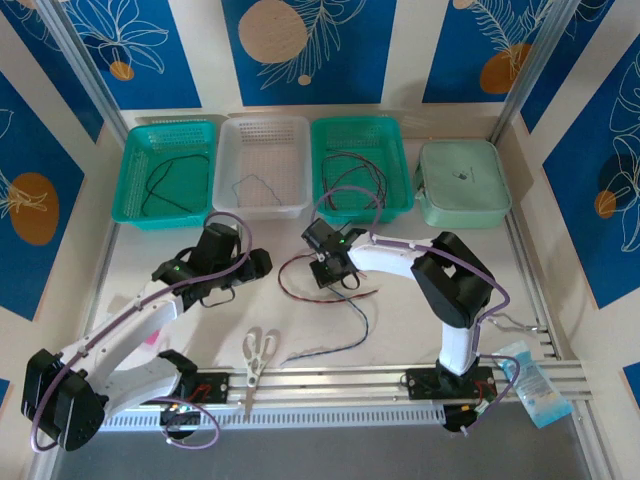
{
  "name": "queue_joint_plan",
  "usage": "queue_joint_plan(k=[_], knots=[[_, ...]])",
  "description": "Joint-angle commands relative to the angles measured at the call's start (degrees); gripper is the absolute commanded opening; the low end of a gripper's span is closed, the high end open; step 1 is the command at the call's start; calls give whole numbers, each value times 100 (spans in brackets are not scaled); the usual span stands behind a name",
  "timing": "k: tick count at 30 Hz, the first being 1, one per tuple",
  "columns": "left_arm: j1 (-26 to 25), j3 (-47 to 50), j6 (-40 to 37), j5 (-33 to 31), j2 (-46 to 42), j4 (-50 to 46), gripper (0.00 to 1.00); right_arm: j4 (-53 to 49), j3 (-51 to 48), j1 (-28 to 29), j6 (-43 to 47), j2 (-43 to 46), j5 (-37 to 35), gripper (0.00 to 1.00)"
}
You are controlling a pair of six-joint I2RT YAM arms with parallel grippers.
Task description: Untangle the cables
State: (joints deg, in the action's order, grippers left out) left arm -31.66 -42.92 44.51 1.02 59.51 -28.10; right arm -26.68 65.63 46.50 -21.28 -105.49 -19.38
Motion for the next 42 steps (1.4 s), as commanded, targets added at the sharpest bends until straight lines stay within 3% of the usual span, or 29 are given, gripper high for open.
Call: queue_joint_plan(k=[1,8,14,22,28,34,39,42], knots=[[-68,-275,-99,-59,124,-11,72,114,-88,10,-78,620,-234,0],[-135,-632,-136,153,506,158,72,31,-198,-88,-174,1597,-287,0],[-176,-912,40,658,829,716,71,97,-394,-475,-333,2481,167,0],[-375,-1357,576,1688,1466,1938,72,178,-242,-900,-245,3355,659,0],[-562,-1924,1023,2073,2015,2776,71,435,-284,-1047,-411,3676,1084,0],[-681,-2251,1254,2124,2573,3156,59,756,-467,-1064,-733,3907,1091,0],[-758,-2402,1439,2172,2943,3425,56,966,-597,-1055,-891,4044,1102,0],[-798,-2483,1474,2096,3055,3534,46,972,-595,-1063,-865,4123,1103,0]])
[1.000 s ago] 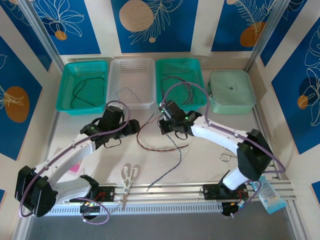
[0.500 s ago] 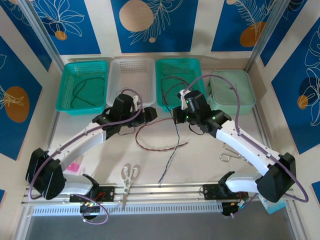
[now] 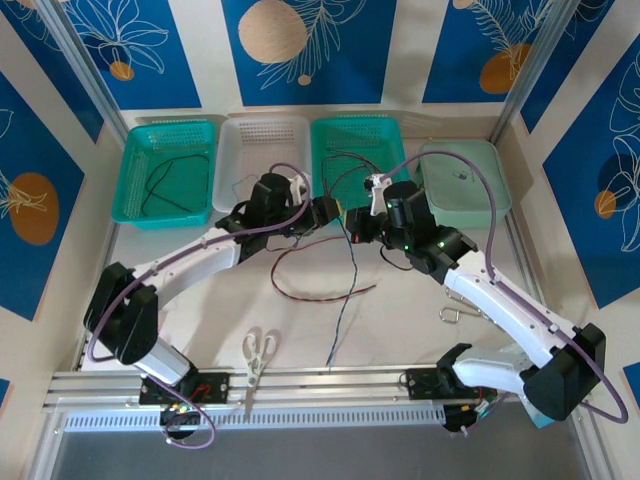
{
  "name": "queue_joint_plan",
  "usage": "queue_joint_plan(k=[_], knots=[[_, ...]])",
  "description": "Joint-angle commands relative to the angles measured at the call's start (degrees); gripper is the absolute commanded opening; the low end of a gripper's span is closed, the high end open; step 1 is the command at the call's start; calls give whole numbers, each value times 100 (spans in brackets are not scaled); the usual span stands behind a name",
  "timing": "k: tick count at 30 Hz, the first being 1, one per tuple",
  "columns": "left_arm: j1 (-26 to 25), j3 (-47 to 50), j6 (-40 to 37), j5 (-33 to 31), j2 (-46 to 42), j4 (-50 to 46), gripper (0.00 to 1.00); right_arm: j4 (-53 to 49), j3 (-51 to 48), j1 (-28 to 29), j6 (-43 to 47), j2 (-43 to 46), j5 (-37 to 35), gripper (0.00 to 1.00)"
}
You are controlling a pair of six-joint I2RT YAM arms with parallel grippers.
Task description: Untangle the cables
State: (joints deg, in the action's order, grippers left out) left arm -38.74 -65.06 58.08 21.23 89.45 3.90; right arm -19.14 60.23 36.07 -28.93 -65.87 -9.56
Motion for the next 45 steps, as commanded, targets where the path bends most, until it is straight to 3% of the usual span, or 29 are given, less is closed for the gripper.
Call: queue_joint_plan(k=[1,7,12,14,18,23,33,36,41,45], knots=[[-88,-278,155,66,89,421,39,201,-46,-30,-96,188,121,0],[-87,-381,128,-39,127,623,0,55,-11,-173,-90,417,29,0],[-89,-570,-5,-111,36,341,0,-62,48,-388,-19,600,171,0],[-90,-636,30,-38,29,227,28,-106,76,-434,21,637,224,0],[-90,-659,210,51,10,257,56,-50,87,-470,126,689,326,0],[-105,-688,506,334,82,631,64,182,70,-470,241,698,517,0],[-214,-719,829,469,217,902,65,825,-103,-391,396,821,556,0],[-236,-714,894,470,270,1034,57,931,-134,-382,397,825,657,0],[-230,-782,839,423,281,1051,0,718,-66,-405,393,837,368,0],[-216,-1228,175,236,153,80,0,515,6,-602,164,928,227,0]])
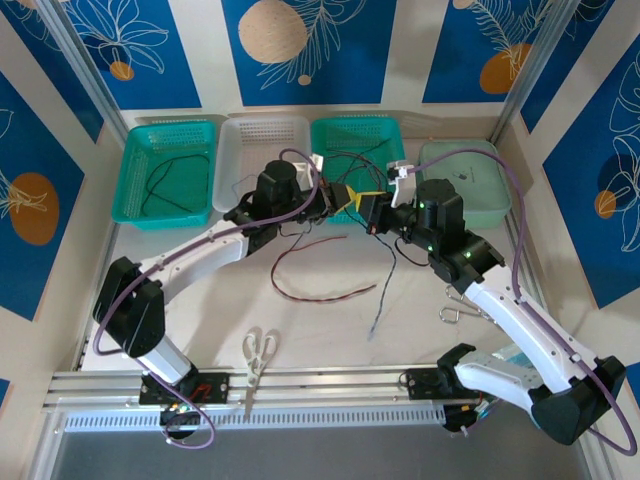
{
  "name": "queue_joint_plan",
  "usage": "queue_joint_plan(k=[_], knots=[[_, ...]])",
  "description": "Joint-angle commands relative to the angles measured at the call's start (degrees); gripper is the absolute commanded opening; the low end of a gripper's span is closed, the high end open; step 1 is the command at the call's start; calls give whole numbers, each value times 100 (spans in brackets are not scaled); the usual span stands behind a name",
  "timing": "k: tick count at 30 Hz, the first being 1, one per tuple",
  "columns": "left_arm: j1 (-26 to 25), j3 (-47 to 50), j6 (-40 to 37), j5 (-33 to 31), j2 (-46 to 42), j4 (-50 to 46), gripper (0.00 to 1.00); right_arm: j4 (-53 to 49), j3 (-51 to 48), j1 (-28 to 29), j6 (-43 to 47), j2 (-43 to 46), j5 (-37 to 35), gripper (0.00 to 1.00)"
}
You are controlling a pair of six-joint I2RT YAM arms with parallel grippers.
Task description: Untangle the cables
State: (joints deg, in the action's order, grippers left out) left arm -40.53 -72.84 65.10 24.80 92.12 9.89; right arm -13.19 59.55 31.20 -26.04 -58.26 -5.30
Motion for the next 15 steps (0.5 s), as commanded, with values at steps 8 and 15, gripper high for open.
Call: queue_joint_plan(k=[8,15], knots=[[-23,-842,-1645,-960,-669,-1960,0,-33,90,-772,-500,551,-446,0],[278,-871,-2192,-1275,-1180,-2745,0,-561,435,-1778,-604,655,-364,0]])
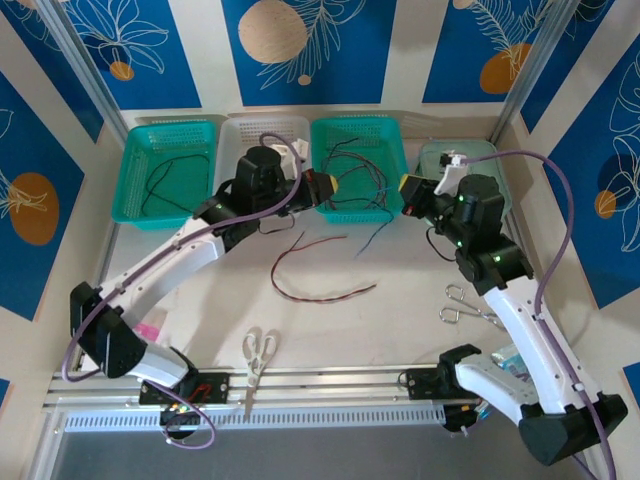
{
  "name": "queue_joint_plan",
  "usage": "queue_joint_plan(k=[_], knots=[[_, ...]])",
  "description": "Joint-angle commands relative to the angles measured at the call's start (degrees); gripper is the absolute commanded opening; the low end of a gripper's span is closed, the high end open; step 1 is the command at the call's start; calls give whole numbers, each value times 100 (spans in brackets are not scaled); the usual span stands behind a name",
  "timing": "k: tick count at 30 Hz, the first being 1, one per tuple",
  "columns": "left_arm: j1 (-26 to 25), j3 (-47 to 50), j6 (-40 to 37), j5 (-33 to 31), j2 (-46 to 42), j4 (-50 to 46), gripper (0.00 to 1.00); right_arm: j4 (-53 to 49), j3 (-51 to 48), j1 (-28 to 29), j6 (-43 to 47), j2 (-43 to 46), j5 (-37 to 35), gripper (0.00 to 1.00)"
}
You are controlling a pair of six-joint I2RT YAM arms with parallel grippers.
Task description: Untangle the cables
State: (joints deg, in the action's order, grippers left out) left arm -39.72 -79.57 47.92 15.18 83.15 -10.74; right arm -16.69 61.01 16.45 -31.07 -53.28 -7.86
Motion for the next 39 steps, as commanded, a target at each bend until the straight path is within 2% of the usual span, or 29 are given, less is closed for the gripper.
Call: queue_joint_plan(k=[1,9,19,24,30,35,39], knots=[[287,-191,-542,-339,-383,-777,0,-271,328,-430,-114,183,-106,0],[1077,-235,-1100,-454,-1022,-1529,0,-456,659,-1482,-262,209,388,0],[1933,-15,-1449,-289,-1507,-1993,0,-545,829,-2070,-286,107,637,0],[2468,-15,-1509,-217,-1720,-2114,0,-686,820,-2508,-339,116,708,0],[2879,-32,-1689,-231,-1837,-2242,0,-732,769,-2981,-400,125,870,0],[3236,0,-1826,-550,-1964,-2380,0,-865,745,-3135,-238,150,665,0],[3337,191,-1983,-1200,-2102,-2316,0,-1022,813,-3156,-190,177,396,0]])
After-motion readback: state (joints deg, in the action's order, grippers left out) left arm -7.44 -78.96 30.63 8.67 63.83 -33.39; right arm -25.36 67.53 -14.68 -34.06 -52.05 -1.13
